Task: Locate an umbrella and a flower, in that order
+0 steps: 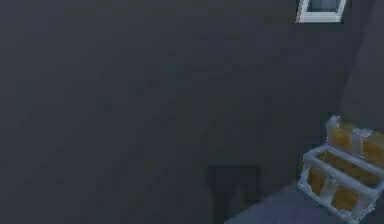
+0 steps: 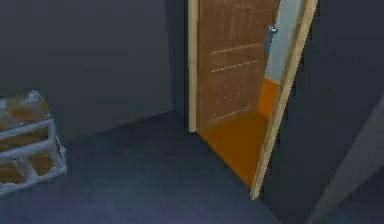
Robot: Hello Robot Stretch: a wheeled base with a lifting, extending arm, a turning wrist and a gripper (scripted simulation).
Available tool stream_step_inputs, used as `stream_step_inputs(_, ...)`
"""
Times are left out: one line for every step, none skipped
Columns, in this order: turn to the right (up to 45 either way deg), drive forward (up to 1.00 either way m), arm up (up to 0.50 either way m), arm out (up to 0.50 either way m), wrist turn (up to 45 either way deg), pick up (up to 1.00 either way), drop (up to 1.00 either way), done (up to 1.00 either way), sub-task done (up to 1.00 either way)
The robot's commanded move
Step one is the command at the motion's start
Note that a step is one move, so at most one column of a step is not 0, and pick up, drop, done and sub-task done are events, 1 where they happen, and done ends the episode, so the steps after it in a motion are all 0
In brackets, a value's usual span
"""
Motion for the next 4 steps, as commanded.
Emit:
stream_step_inputs(45.0,0.00,0.00,0.00,0.0,0.00,0.00,0.00,0.00)
stream_step_inputs(45.0,0.00,0.00,0.00,0.0,0.00,0.00,0.00,0.00)
stream_step_inputs(6.0,0.00,0.00,0.00,0.0,0.00,0.00,0.00,0.00)
stream_step_inputs(0.0,0.90,0.00,0.00,0.0,0.00,0.00,0.00,0.00)
